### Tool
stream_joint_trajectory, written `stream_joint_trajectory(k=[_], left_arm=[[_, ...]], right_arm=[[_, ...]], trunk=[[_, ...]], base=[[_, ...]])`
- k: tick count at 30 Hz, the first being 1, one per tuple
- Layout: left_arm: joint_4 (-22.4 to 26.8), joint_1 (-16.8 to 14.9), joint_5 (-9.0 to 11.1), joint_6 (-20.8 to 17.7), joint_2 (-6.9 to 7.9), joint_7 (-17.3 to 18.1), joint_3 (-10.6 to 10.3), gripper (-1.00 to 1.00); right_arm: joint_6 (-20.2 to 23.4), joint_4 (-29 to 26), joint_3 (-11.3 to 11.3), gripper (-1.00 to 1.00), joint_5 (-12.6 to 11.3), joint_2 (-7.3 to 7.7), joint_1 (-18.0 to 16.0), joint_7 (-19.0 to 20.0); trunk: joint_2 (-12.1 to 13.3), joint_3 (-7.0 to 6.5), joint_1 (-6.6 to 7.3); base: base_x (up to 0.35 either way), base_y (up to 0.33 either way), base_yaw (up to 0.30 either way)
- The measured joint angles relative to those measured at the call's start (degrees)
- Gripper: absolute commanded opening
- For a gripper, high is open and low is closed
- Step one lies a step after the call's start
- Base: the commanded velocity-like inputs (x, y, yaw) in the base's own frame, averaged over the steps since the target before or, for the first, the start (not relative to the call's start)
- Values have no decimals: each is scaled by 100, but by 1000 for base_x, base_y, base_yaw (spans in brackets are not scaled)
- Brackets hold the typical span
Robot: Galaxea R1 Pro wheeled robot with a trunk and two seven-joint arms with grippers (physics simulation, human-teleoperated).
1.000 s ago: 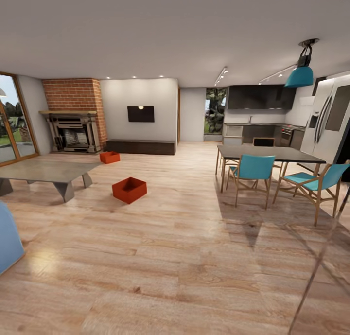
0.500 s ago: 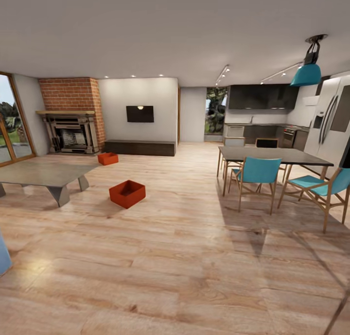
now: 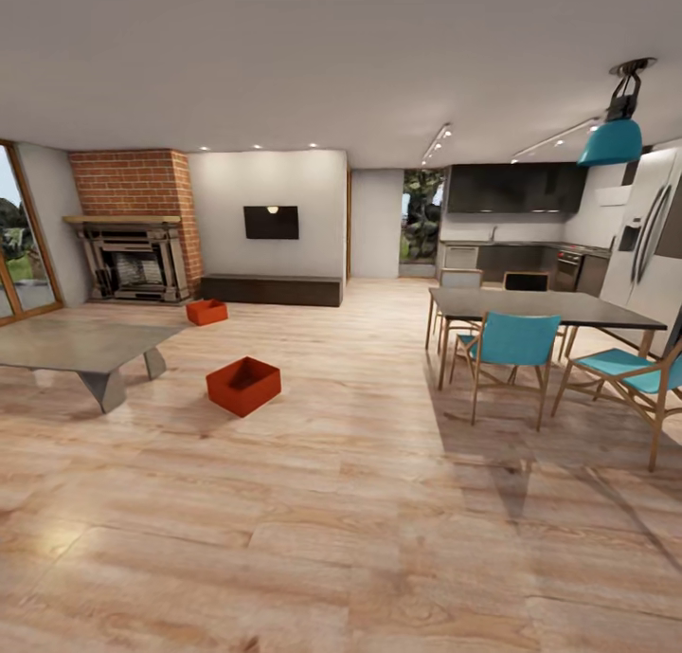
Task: Move the two storage containers from the living room to the garage. In the garage, place one container on the floor and stack the other container on top of it (either order is fine).
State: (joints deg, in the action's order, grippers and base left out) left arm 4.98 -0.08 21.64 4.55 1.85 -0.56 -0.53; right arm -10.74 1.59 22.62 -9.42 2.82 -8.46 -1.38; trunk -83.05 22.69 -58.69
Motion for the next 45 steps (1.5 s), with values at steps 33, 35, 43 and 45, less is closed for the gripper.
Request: stream_joint_trajectory(k=[33, 35, 43, 45], left_arm=[[0, 0, 0, 0, 0, 0, 0, 100], [0, 0, 0, 0, 0, 0, 0, 100], [0, 0, 0, 0, 0, 0, 0, 100], [0, 0, 0, 0, 0, 0, 0, 100]], right_arm=[[0, 0, 0, 100, 5, 1, 0, 8], [0, 0, 0, 100, 5, 1, 0, 7], [0, 0, 0, 100, 4, 1, 0, 5], [0, 0, 0, 100, 4, 1, 0, 6]], trunk=[[0, 0, 0], [0, 0, 0], [0, 0, 0], [0, 0, 0]], base=[[326, 0, 0], [326, 0, 0], [326, 0, 0], [326, 0, 0]])
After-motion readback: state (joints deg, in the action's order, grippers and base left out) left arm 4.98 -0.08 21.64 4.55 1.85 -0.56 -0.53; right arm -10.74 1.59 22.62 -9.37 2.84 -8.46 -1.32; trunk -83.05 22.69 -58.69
